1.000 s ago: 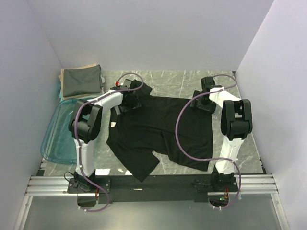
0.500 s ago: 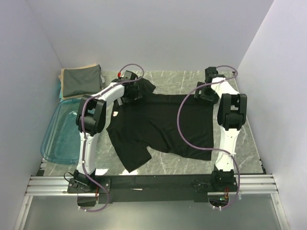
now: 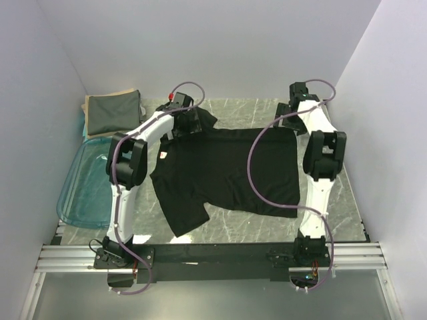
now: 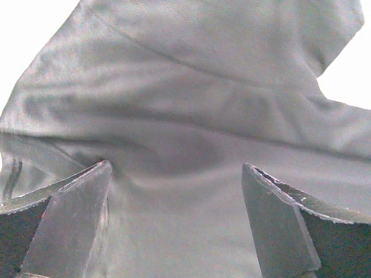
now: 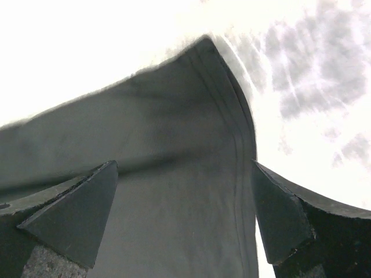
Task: Fold and stack the t-shirts
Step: Flatten the tshirt out, then fold the tshirt
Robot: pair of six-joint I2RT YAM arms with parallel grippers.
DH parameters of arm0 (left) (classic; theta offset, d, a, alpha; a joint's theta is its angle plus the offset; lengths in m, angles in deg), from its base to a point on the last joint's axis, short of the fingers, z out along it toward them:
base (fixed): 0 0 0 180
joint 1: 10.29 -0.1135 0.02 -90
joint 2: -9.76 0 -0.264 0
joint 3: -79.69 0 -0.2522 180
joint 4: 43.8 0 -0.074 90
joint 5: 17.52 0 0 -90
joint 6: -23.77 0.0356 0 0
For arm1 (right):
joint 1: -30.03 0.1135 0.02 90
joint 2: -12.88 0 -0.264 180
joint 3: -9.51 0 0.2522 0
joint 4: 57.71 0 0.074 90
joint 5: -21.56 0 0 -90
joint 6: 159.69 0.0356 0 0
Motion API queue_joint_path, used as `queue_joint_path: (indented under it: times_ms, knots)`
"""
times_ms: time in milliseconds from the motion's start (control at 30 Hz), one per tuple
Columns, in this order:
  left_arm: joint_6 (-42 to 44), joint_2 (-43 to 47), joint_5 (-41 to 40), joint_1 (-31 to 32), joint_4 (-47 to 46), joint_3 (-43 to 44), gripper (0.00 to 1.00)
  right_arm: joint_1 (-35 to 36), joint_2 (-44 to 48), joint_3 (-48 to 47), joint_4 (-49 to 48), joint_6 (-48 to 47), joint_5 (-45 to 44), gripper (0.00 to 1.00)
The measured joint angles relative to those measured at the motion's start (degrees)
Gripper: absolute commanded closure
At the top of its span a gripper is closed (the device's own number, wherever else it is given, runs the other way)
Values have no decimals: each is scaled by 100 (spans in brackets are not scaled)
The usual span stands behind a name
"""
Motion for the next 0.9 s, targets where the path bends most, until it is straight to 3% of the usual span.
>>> queue_joint_path:
  times_ms: [133,300,433,533,633,900]
  knots:
    - [-61,846,-70,315,-68,-765,1,2,1394,1215,-337,192,4,0]
    - [-505,2844,-131,1010,-387,-2677,1,7,4623,3893,-1541,828,114,0]
    - [-1054,4284,-210,1513,-380,-4194,1,11,6583,5836,-2398,1484,160,0]
    - [-1615,4977,-385,2011,-203,-5077,1,11,7224,6760,-2673,1814,249,0]
    - [-2162,5445,-459,2518,118,-5724,0,11,7257,7350,-2796,2035,289,0]
    - [-3495,6887,-236,3342,439,-7486,1,-31,7523,7775,-2944,2736,-192,0]
